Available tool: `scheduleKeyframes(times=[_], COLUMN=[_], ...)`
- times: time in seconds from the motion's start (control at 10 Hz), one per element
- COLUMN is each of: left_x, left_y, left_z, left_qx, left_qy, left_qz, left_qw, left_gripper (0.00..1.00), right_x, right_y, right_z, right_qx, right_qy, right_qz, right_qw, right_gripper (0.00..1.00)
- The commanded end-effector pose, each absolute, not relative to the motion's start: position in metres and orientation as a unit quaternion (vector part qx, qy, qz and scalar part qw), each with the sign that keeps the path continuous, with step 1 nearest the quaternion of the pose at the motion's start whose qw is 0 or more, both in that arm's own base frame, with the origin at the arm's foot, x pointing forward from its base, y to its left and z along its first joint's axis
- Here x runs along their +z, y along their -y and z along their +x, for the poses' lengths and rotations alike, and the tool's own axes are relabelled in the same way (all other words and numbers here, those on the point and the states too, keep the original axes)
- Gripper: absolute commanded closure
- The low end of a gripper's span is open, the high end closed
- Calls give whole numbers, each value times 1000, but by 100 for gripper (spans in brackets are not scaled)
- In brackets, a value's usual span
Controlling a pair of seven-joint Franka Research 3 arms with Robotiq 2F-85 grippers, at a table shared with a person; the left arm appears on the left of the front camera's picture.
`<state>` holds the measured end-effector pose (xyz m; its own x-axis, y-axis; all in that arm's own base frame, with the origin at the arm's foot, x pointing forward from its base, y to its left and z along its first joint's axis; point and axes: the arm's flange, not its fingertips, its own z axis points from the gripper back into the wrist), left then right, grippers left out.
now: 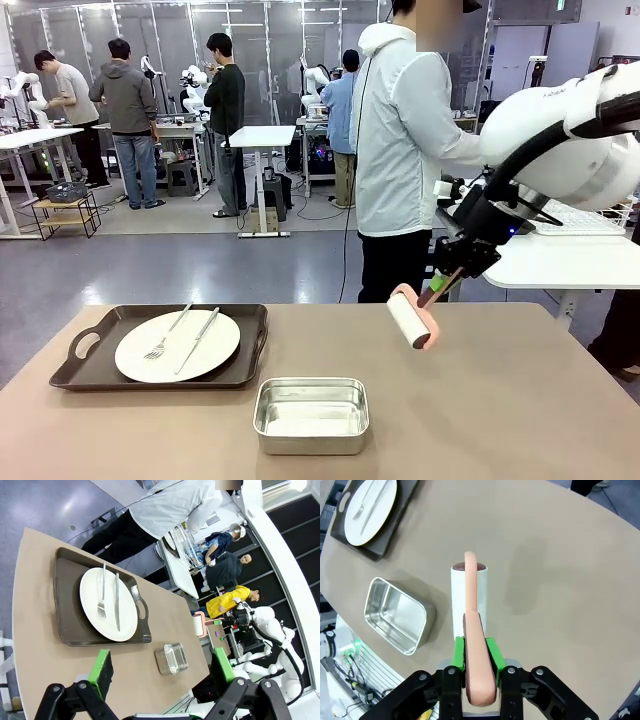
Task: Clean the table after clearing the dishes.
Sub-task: When the left (or right) Handle tray is removed, use the left hand (or right hand) to clean the left (or right) side of the table with the Lint Roller.
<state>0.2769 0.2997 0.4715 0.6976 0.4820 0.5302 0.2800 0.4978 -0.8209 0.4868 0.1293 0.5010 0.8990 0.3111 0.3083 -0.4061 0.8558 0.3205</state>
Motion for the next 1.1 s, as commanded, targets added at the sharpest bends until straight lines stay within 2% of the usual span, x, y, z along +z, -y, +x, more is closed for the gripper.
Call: scheduleKeyframes(times=[0.0, 0.4, 0.5, 0.6, 1.0], left_x=[474, 474, 474, 474, 474], left_y=[-301, -301, -301, -301, -301], left_z=[275, 275, 275, 275, 275], left_qx=[64, 64, 64, 64, 64], left_qy=[386, 386, 386, 386, 386], left_qz=[-497, -497, -497, -497, -497], left_qw=[775, 775, 775, 775, 775], left_gripper=[0, 0, 0, 0, 0], right_x=[506, 506, 502, 494, 451], right_y=[-134, -134, -131, -118, -101], right_z=[489, 489, 488, 495, 514], right_qx=[182, 182, 189, 155, 52], right_qy=[124, 124, 125, 122, 107], right_qz=[193, 193, 192, 233, 297], right_qw=[956, 956, 955, 952, 947], right_gripper=[95, 95, 78, 78, 78])
